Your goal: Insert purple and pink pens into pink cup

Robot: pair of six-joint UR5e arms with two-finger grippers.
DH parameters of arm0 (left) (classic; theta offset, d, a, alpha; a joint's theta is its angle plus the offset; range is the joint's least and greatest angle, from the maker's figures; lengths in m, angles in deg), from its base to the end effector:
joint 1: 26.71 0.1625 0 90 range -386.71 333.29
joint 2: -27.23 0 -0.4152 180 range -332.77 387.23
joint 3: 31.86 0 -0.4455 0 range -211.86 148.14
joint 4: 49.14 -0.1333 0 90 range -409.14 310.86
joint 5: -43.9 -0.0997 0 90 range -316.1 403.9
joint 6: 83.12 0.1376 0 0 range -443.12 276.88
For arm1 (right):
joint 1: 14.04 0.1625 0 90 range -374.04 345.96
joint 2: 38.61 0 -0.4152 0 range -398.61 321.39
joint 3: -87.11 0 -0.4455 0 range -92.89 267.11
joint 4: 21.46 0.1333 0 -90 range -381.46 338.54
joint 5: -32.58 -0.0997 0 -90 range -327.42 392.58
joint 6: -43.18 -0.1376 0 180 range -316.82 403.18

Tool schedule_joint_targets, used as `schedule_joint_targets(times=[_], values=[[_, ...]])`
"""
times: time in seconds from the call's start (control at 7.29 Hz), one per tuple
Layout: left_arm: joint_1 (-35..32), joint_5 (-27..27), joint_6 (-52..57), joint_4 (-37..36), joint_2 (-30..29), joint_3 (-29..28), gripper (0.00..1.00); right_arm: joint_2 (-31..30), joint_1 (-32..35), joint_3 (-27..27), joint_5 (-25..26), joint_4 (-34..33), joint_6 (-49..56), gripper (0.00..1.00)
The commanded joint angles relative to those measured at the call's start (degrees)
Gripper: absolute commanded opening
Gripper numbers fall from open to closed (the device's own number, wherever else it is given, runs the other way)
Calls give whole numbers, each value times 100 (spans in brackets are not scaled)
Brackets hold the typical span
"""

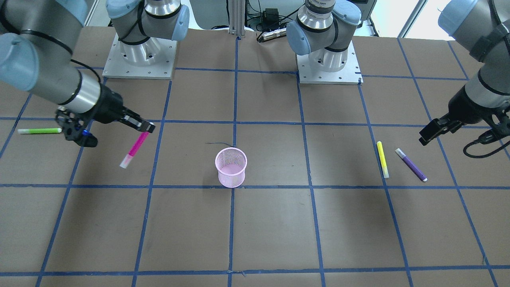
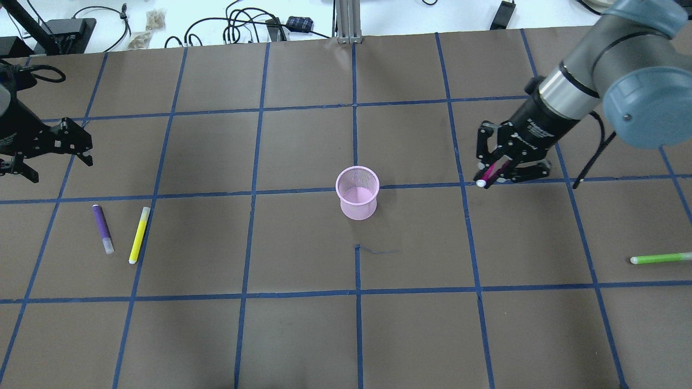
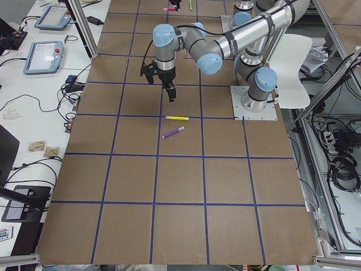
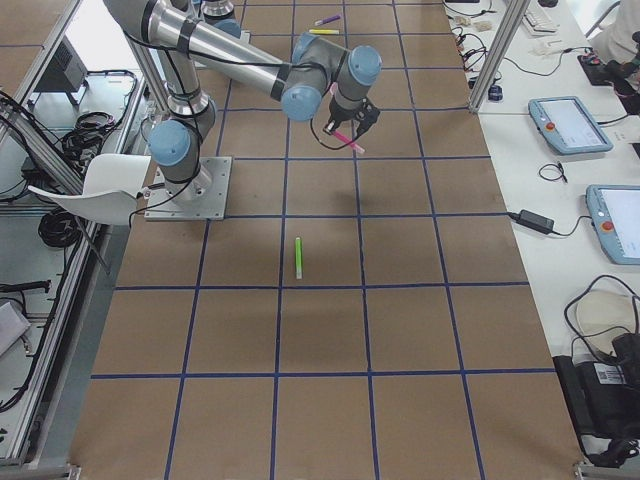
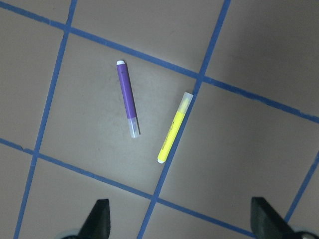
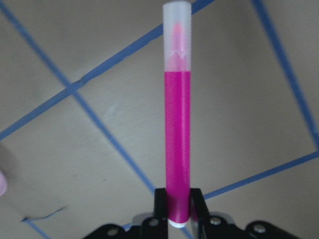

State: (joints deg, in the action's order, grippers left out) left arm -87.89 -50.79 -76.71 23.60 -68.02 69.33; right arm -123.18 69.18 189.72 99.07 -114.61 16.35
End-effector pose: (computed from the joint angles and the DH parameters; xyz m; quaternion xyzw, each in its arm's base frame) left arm 0.1664 -0.5555 0.3142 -0.1944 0.9800 0.0056 0.0412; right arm 0.1247 -0.5454 0.2903 0.3059 0.9217 0.1601 0.1768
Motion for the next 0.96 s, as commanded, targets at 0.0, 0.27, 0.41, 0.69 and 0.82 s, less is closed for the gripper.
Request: schedule_joint_targets(times=[0.0, 0.27, 0.41, 0.69, 0.82], values=[[500, 39, -9, -392, -475, 32, 100, 125, 1017, -101, -1178, -361, -1661, 0], [616, 30, -9, -576, -774, 32, 100, 466, 1407, -92, -2074, -984, -2561, 0], [703, 30, 0, -803, -949, 32, 100, 712, 1469, -109, -2184, -1317, -3008, 0], [862, 21, 9, -1112, -1240, 41, 100, 855, 1478, -101, -2202, -1478, -3364, 0], [949, 47, 9, -1209, -1363, 50, 100, 994, 1478, -101, -2411, -1478, -3451, 0]])
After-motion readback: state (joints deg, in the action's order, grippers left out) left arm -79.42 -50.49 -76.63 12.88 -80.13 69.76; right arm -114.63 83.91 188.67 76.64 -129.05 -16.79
